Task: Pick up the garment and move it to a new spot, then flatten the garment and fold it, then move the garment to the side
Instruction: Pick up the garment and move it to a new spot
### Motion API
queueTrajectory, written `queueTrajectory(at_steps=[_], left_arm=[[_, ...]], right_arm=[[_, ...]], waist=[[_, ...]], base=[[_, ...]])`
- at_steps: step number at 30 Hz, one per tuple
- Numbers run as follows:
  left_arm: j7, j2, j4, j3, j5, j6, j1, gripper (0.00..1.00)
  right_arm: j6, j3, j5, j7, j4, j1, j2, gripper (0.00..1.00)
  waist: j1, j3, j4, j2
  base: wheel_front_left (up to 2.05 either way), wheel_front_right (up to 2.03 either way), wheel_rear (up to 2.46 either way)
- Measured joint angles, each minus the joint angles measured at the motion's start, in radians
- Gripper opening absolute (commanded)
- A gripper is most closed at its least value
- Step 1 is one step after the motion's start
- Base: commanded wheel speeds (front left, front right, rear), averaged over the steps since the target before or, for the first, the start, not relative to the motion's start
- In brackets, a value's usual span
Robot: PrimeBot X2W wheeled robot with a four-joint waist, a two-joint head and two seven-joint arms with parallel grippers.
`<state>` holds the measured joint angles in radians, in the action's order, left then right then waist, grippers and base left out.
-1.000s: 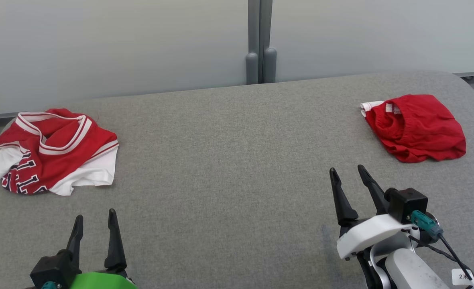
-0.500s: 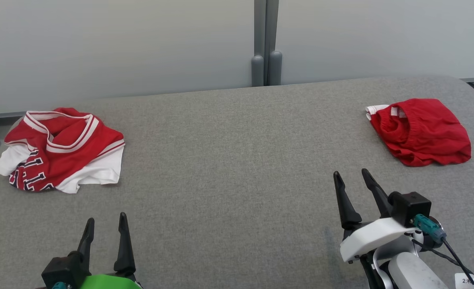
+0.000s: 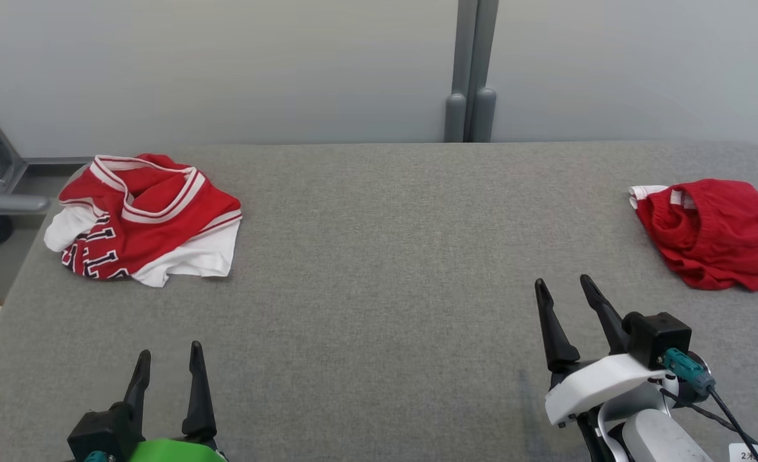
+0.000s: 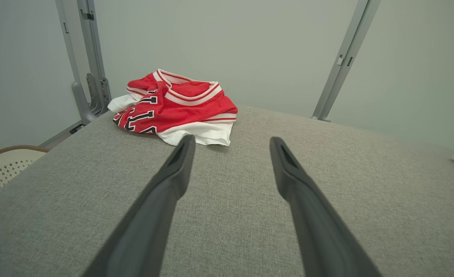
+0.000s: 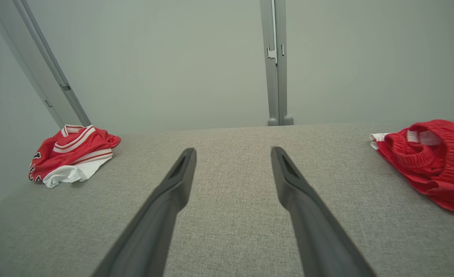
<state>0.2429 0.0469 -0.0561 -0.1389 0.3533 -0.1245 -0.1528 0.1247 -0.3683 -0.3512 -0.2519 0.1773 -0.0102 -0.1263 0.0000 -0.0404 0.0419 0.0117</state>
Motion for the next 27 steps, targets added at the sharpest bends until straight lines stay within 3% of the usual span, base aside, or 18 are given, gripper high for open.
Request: queueTrajectory(at_steps=[19,27], left_arm=[[0.000,0.000,-0.005,0.008,-0.008,0.000,0.001,1.00],[0.005,0.001,0.000,0.042,-0.008,0.000,0.000,1.00]], right_arm=[[-0.003,0.004,0.006,0.000,-0.008,0.004,0.015,1.00],[-0.019,-0.019,0.017,0.000,-0.002,0.003,0.026,1.00]], waist=[[0.0000,-0.013,0.233,0.0000],[0.0000,-0.014,0.264,0.0000]], base=[[0.00,0.00,0.00],[0.00,0.00,0.00]])
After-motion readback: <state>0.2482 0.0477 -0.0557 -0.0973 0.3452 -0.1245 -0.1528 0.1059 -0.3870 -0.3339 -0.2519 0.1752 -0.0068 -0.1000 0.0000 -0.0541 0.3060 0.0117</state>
